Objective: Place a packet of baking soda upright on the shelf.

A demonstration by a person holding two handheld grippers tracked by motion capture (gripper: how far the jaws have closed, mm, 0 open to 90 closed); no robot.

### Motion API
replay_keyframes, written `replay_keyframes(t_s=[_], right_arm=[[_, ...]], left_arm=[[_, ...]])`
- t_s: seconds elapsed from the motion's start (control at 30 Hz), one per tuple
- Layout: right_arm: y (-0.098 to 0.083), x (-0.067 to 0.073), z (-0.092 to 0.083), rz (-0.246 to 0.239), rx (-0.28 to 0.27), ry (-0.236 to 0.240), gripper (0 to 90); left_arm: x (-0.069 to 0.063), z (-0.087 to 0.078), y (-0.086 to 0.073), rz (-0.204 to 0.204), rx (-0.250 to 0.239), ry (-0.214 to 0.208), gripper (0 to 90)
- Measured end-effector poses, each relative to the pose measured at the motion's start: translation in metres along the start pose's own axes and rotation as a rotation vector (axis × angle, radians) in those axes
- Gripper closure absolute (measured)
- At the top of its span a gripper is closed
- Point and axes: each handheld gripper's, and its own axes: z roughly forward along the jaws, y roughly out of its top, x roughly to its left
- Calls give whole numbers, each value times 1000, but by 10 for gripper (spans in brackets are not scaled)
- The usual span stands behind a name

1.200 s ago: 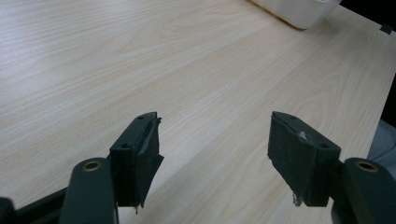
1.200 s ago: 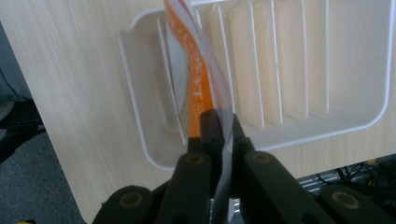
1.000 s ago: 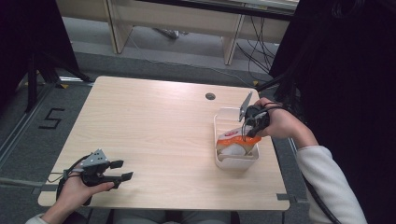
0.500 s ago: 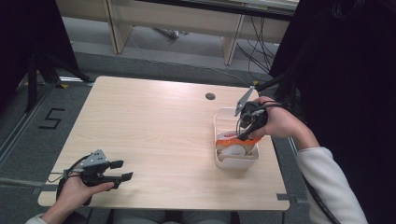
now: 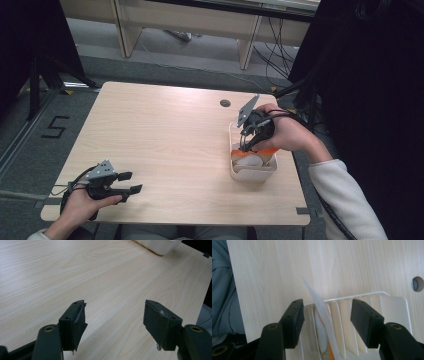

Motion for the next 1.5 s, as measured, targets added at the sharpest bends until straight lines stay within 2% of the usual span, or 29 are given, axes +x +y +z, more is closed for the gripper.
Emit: replay_keyframes(t_s=[0.03,0.07,0.17,0.23,0.3,0.37,0.4,0.47,0.5,0.57,0.6,0.63,0.67,0.7,0.77,0.83,0.87,0.93,0.97,1.0,1.03,1.07,1.1,1.2,1.23,1.33,1.4,1.43,1.5], right_arm=[[2,2,0,-8,-4,-2,448],[4,5,0,14,-1,0,449],[10,11,-1,8,-14,-3,451],[14,13,0,-34,-29,-4,452],[18,19,0,-10,-23,-3,453],[20,23,2,-22,-28,1,455],[22,23,4,-61,-34,5,455],[24,28,5,-37,-20,9,455],[26,28,7,-61,-36,8,456],[27,31,7,-49,-24,13,456],[30,32,10,-78,-29,20,456],[31,34,11,-77,-35,15,456],[32,34,14,-118,-47,20,455],[32,39,13,-72,-21,24,455],[34,42,16,-74,-14,32,455],[36,44,19,-115,-22,39,455],[37,47,20,-87,-16,36,455],[38,49,22,-121,-30,40,455],[39,48,24,-160,-49,46,455],[39,51,24,-127,-36,42,455],[39,52,25,-134,-36,46,453],[40,52,28,-160,-48,51,450],[40,52,28,-160,-48,51,450],[38,63,34,-89,-27,62,449],[38,64,38,-106,-41,67,449],[37,68,48,-138,-35,77,448],[35,72,57,-137,-31,87,447],[34,72,61,-173,-42,105,447],[32,76,69,-166,-42,116,448]], left_arm=[[0,0,0,0,0,0,334],[0,0,0,0,0,0,334],[0,0,0,11,2,0,334],[0,0,0,7,6,2,334],[0,0,0,10,2,0,334],[0,0,0,11,3,-1,334],[0,0,0,11,2,-1,334],[1,0,0,9,4,-1,334],[0,0,0,10,2,-1,334],[0,0,0,10,2,-1,334],[0,0,0,11,3,-2,334],[0,0,0,12,4,-2,334],[0,0,0,11,4,-3,334],[0,0,0,11,5,-2,334],[0,0,0,13,4,-2,334],[0,0,0,12,4,-2,334],[0,0,0,12,3,-2,334],[0,0,0,12,3,-2,334],[0,0,0,12,3,-2,334],[0,0,0,12,4,-3,334],[0,0,0,13,4,-2,334],[0,0,0,13,3,-2,334],[0,0,0,13,3,-2,334],[0,0,0,13,5,-3,334],[0,0,0,11,10,0,334],[0,0,0,12,4,-3,334],[0,0,0,13,3,-3,334],[0,0,0,13,4,-3,334],[0,0,0,11,8,-1,334]])
